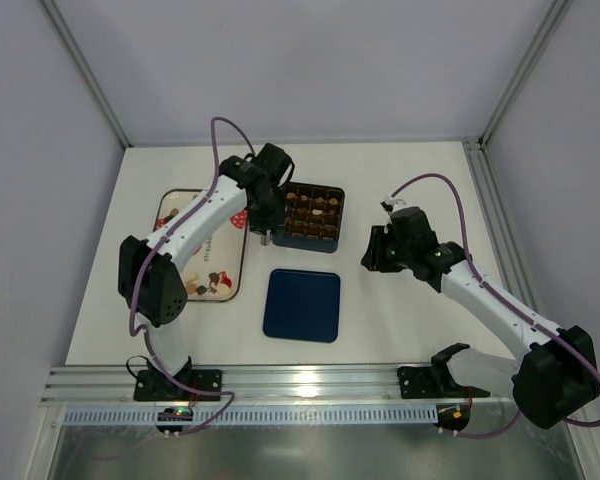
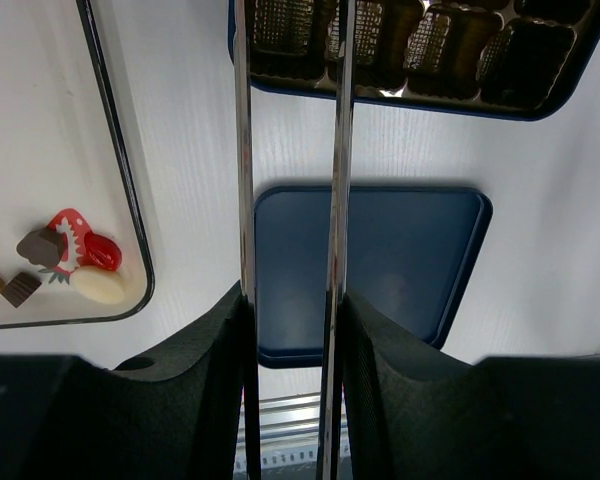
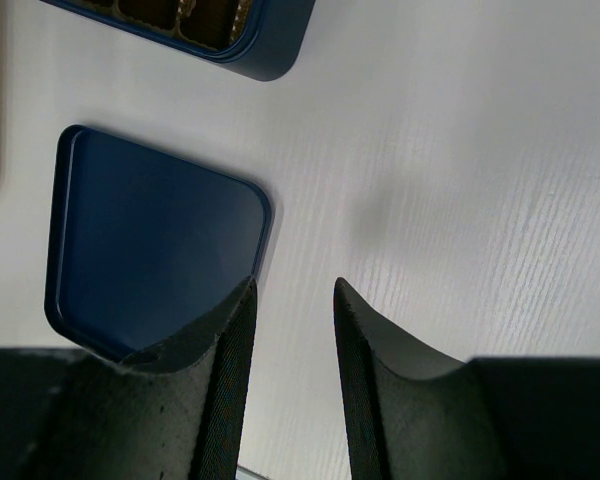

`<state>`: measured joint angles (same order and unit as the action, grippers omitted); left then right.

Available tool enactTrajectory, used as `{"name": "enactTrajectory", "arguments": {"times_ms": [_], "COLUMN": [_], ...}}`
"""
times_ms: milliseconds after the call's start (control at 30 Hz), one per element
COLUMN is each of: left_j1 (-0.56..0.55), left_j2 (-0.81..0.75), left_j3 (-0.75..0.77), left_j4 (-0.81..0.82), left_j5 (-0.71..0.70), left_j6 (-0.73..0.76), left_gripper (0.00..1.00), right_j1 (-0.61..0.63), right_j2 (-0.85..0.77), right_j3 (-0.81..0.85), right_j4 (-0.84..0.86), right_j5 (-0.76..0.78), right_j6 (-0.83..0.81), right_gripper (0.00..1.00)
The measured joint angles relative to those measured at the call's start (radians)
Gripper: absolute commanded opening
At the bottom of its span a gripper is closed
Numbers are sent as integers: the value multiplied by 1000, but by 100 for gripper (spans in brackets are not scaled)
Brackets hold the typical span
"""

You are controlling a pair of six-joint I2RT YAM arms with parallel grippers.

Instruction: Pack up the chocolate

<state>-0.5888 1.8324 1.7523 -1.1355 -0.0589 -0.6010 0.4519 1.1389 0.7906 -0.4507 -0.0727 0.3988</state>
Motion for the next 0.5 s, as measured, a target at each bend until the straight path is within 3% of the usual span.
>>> {"name": "enactTrajectory", "arguments": {"times_ms": [300,400,500], "left_j1": [3,32,137], "left_j2": [-45,-153,-323], "left_j3": [-6,-75,-200], "left_j4": [-3,5,-3], "left_j5": [-35,-53,-59], "left_j6": [-1,-1,1], "left_gripper": [38,39,40], "right_j1": [0,0,0], "right_j2": [0,0,0], "right_j3": [0,0,0], "right_j4": [0,0,2], "right_j5": [0,0,-3], "right_j6": [0,0,-1], "right_gripper": [39,39,39]}}
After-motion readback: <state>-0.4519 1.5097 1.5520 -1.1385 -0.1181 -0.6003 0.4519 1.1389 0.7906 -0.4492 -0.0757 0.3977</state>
